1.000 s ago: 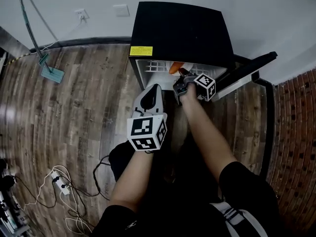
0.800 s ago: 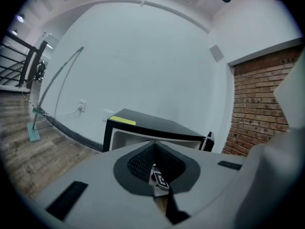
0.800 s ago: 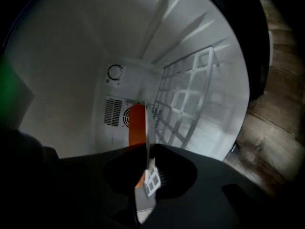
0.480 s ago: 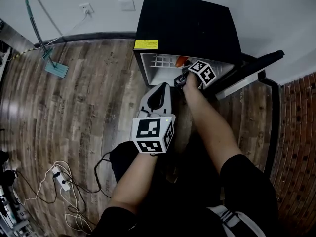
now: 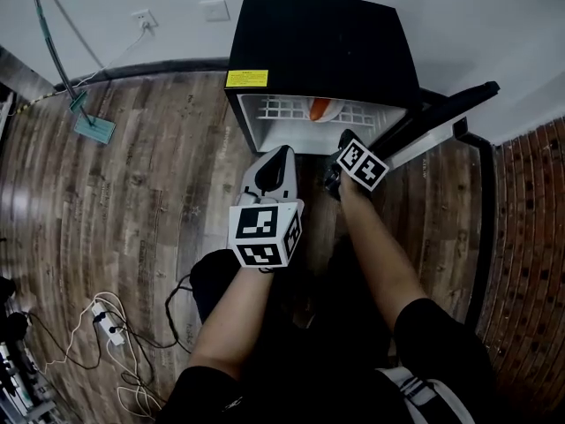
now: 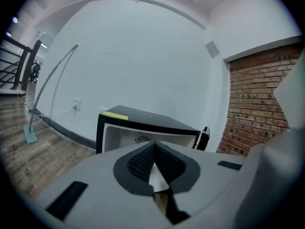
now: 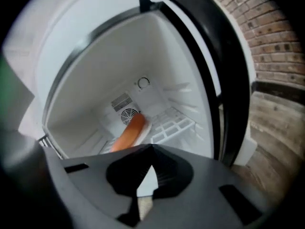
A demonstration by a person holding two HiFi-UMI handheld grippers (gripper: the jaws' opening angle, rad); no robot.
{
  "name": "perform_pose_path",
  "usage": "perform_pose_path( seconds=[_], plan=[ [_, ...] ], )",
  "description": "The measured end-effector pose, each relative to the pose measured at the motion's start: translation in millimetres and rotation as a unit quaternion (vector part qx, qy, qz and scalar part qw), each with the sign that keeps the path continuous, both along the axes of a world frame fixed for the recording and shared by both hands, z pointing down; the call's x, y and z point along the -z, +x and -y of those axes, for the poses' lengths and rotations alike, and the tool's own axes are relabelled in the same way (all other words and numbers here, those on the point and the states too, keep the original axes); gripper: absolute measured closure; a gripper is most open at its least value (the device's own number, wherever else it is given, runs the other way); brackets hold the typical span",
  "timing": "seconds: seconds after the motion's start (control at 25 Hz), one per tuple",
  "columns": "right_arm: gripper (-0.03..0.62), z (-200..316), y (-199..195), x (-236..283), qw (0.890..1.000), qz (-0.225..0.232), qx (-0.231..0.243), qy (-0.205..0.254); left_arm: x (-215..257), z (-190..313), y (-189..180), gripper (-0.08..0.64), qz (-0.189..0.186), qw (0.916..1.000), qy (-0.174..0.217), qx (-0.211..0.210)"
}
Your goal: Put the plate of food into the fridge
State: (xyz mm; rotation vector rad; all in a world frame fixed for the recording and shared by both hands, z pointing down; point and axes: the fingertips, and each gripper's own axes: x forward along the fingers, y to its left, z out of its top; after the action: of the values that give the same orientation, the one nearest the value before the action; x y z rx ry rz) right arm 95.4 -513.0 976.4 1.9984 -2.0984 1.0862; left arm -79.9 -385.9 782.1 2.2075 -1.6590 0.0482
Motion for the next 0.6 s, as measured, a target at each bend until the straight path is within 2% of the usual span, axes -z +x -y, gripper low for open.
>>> perform_pose_path(
  seconds=[0.12,0.2,0.32,0.4,0.6],
  plan=[
    [0.578,-39,-5,37,0.991,-0.086,0.066,0.072,-8,9,4,0.563,0.006,0.9999,-0.008,-0.011],
    [0.578,-61,-10,68,0.980,-0.122,0.098,0.121,-14,15,9,0.563,0.014,0.9996,-0.012,-0.021],
    [0.578,-83,-17,107,0.964,-0.162,0.134,0.166,-24,21,20,0.563,0.020,0.9987,-0.024,-0.042],
    [0.580,-88,-22,130,0.957,-0.169,0.149,0.182,-22,24,28,0.563,0.017,0.9979,-0.027,-0.056],
    [0.579,-81,-33,211,0.954,-0.161,0.161,0.196,19,44,22,0.563,0.014,0.9981,-0.013,-0.059]
  ],
)
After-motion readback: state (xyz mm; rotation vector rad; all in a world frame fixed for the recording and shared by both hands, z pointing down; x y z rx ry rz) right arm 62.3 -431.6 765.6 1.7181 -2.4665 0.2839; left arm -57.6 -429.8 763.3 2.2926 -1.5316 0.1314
